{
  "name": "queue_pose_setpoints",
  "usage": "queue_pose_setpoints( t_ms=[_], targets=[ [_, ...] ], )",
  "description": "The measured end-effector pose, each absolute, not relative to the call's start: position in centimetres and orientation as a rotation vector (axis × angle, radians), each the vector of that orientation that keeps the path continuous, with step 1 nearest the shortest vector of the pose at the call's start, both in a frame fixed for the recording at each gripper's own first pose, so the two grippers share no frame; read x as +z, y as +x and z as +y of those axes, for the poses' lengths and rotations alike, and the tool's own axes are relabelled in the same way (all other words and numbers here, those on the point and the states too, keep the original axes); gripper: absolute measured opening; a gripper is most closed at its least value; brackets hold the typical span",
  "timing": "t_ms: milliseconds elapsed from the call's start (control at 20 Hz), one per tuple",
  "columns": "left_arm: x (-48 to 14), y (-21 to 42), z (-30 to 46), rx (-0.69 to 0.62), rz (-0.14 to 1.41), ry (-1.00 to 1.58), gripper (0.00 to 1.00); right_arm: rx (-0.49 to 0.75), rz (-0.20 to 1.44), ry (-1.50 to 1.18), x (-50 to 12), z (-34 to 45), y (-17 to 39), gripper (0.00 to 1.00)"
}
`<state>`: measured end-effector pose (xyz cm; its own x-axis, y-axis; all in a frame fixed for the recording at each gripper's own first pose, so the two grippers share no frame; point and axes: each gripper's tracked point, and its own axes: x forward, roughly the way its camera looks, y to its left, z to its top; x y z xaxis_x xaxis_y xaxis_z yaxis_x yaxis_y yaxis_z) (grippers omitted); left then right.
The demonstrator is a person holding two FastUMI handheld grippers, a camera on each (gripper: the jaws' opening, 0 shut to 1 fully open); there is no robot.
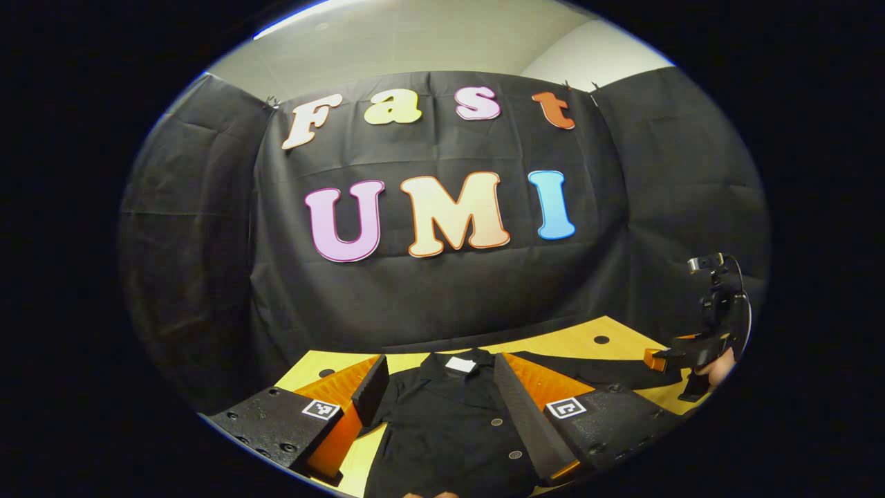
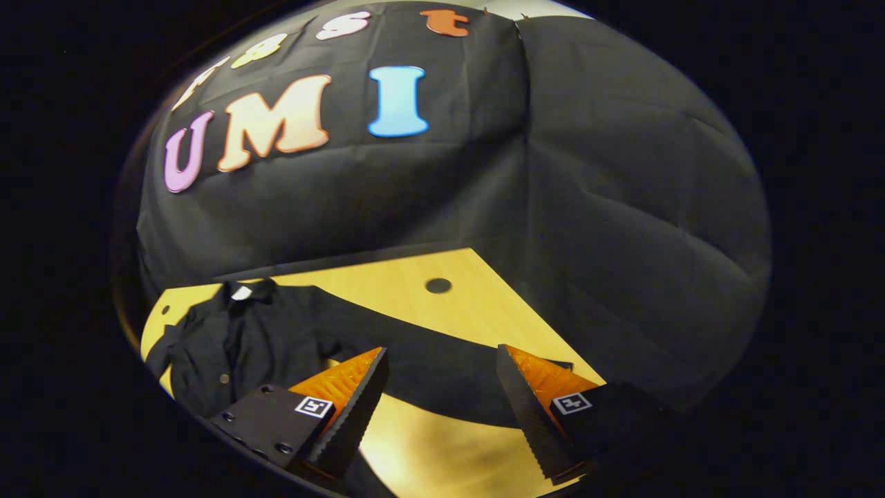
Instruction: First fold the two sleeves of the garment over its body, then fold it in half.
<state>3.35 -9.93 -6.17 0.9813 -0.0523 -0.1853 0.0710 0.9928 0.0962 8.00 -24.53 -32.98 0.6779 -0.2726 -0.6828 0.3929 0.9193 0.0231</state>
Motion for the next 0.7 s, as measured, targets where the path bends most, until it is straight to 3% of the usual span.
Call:
queue_pose_setpoints(
  t_ms=[200,250,300,700],
  targets=[
    [-6.7,3.9,-12.2,-0.083,0.196,0.103,0.95,-0.451,0.846,0.163,-37.4,-28.9,6.4,1.00],
    [-6.8,3.9,-12.6,-0.086,0.199,0.101,0.99,-0.460,0.867,0.156,-38.2,-29.9,6.2,0.99],
    [-6.8,4.1,-13.1,-0.088,0.201,0.099,0.94,-0.474,0.889,0.148,-38.8,-30.7,5.9,0.99],
    [-6.7,4.0,-15.3,-0.076,0.217,0.070,0.93,-0.555,1.042,0.228,-43.0,-33.9,3.5,1.00]
  ],
)
